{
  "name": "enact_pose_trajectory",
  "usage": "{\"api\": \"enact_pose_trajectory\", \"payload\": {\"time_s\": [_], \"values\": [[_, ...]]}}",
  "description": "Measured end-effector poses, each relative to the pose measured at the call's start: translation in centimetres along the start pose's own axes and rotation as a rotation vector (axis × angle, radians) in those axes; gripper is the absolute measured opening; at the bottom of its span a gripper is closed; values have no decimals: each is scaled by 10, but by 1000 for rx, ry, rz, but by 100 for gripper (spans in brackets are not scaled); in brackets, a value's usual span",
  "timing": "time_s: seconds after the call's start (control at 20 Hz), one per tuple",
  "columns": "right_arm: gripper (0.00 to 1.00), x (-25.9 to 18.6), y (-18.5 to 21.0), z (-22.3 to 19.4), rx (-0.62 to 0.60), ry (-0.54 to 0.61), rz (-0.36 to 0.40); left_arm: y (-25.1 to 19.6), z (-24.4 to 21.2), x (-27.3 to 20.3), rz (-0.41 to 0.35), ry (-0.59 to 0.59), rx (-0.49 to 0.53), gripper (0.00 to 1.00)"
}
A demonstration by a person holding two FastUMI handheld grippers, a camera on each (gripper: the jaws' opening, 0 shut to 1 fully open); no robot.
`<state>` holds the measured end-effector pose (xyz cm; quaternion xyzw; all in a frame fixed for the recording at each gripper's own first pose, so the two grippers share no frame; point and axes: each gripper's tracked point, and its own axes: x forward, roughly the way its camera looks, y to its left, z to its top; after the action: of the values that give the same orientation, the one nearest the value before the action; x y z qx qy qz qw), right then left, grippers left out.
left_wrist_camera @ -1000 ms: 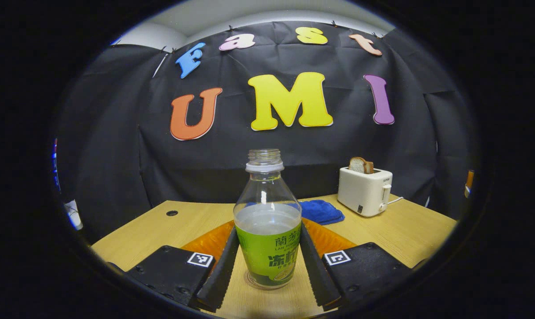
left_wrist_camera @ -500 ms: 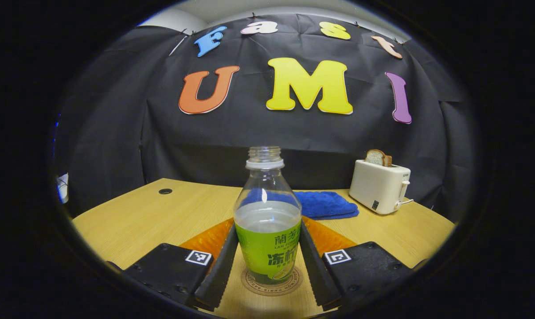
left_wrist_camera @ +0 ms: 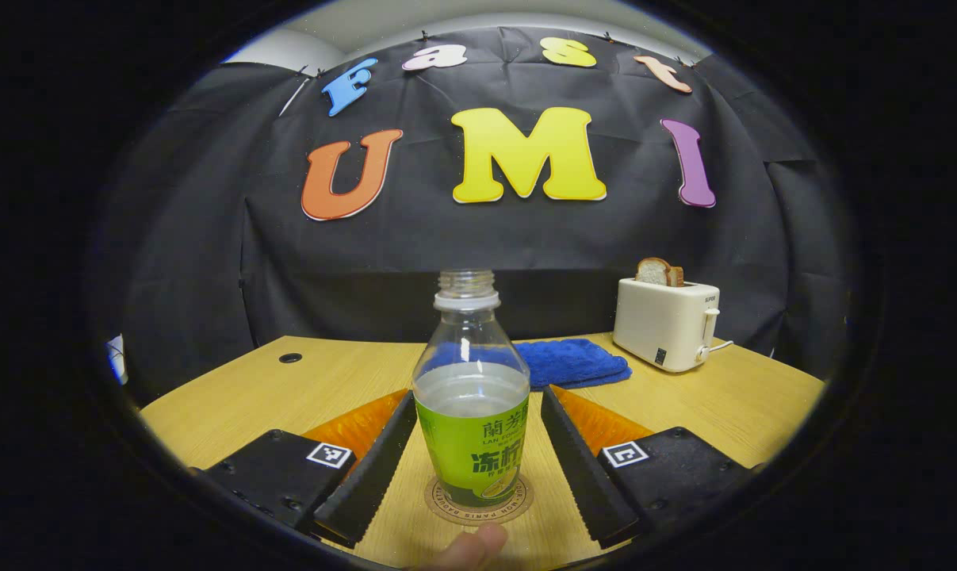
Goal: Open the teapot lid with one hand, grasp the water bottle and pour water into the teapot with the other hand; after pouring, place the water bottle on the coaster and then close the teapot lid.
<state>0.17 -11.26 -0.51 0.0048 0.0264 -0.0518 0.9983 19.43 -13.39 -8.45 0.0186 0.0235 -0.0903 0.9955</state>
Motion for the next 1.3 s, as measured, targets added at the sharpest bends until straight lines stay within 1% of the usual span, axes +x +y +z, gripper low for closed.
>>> {"api": "enact_pose_trajectory", "payload": {"time_s": [0.1, 0.2, 0.4, 0.45, 0.55, 0.65, 0.75, 0.9, 1.0, 1.05, 1.2, 1.25, 1.3], "values": [[0, 3, 8, -3, 6, 0, 26, -2, 11, -8, -6, -28, 4, 98], [0, 6, 18, -6, 14, 0, 58, 5, 28, -22, 21, -56, 13, 98], [0, 8, 42, -11, 48, 7, 148, 12, 66, -66, 45, -109, -13, 98], [0, 8, 47, -13, 49, 10, 169, 17, 77, -79, 61, -133, -10, 98], [0, 9, 53, -12, 46, -2, 193, 33, 91, -101, 122, -172, 5, 98], [1, 9, 59, -11, 60, -18, 209, 35, 94, -121, 135, -184, 18, 98], [0, 11, 73, -13, 79, -30, 238, 32, 90, -138, 117, -182, 30, 98], [0, 15, 100, -18, 79, -38, 299, 38, 77, -159, 126, -159, 55, 97], [2, 21, 122, -28, 83, -20, 348, 40, 70, -171, 126, -146, 83, 98], [0, 23, 132, -33, 82, -7, 367, 42, 67, -177, 124, -136, 92, 98], [0, 26, 145, -43, 56, 4, 366, 41, 62, -189, 92, -135, 92, 98], [0, 25, 150, -45, 54, -3, 371, 40, 57, -190, 76, -104, 91, 97], [2, 24, 154, -47, 59, -9, 374, 43, 56, -194, 74, -101, 77, 97]]}}
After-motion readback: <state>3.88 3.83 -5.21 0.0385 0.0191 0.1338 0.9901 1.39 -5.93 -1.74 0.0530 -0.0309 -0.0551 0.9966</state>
